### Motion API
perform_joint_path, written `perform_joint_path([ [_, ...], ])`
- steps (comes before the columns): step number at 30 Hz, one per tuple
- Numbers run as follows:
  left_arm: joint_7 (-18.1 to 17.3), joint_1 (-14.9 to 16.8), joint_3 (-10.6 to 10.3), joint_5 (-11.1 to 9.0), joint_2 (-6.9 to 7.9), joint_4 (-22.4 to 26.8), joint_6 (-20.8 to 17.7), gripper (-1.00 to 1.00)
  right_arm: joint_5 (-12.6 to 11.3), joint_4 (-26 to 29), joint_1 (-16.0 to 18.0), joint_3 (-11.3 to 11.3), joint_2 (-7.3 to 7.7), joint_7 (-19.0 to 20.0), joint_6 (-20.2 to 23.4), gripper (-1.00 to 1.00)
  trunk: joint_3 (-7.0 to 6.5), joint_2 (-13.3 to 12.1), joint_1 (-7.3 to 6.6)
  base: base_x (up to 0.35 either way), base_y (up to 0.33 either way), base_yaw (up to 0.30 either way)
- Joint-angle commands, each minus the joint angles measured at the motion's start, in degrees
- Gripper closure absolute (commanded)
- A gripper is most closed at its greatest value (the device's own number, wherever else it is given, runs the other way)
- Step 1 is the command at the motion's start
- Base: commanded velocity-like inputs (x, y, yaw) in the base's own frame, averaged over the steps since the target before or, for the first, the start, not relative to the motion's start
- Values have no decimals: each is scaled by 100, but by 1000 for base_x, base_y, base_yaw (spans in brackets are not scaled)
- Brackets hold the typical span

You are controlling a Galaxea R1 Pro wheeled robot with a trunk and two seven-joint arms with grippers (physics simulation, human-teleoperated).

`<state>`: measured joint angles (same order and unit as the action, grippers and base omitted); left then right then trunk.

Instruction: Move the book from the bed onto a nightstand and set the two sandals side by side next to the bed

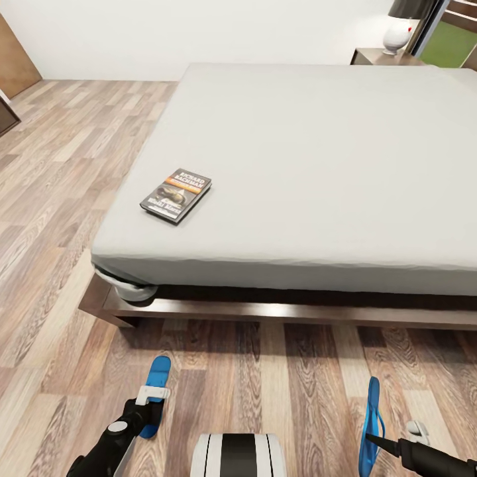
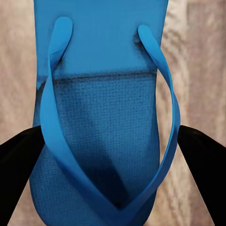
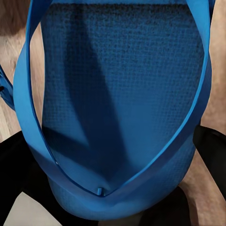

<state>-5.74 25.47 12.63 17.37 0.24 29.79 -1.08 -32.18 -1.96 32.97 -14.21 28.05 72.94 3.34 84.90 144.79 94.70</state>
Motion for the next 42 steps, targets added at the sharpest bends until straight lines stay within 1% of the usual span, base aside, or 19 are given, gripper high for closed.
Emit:
perform_joint_path([
  [1,-50,2,47,56,-6,9,-9,100,-60,-17,6,-47,-1,27,35,100,3,1,-1,0,0,0],
  [4,-50,2,45,56,-6,9,-7,100,-60,-19,7,-47,-1,27,35,100,3,1,-1,0,0,0],
  [5,-50,2,44,56,-6,9,-6,-100,-60,-19,8,-47,-1,27,35,100,3,1,-1,0,0,0],
  [30,-45,2,38,56,-6,9,-14,-100,-60,-17,8,-46,-1,27,35,100,3,1,-1,0,0,0],
  [42,-42,2,38,56,-6,9,-15,-100,-60,-16,8,-46,-1,27,35,100,-263,-15,-32,0,0,0],
])
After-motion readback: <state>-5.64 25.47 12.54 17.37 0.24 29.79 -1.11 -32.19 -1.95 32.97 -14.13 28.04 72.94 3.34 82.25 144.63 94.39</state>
